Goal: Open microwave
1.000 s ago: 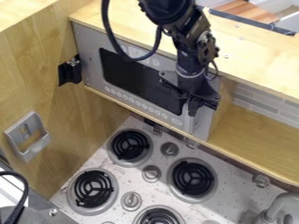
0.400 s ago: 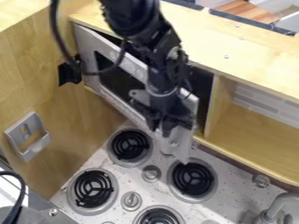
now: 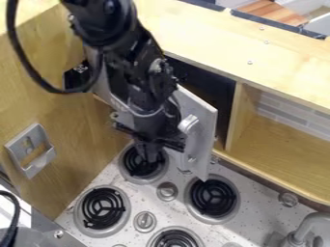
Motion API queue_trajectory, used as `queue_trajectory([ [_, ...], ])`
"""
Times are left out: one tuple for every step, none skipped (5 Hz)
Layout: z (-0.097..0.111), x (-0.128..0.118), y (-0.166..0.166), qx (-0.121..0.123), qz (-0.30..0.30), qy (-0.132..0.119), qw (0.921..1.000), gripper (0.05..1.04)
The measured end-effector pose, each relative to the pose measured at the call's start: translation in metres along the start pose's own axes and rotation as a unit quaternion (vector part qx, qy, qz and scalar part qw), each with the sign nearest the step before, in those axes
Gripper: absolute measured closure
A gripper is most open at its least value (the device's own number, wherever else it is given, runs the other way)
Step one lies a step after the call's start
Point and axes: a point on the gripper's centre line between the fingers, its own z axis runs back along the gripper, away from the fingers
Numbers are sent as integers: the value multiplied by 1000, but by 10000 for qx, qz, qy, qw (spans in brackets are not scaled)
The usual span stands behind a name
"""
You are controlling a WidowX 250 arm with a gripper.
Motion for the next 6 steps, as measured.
queue_trajectory([
  [0,-2,2,-1,49,36,10000,1017],
  [1,-3,2,13,57,127,9999,869],
  [14,1,2,86,102,19,9999,636],
  [36,11,4,231,252,-190,9992,317],
  [63,31,-3,347,156,-523,9979,91],
  [85,63,-17,287,-14,-960,9950,83],
])
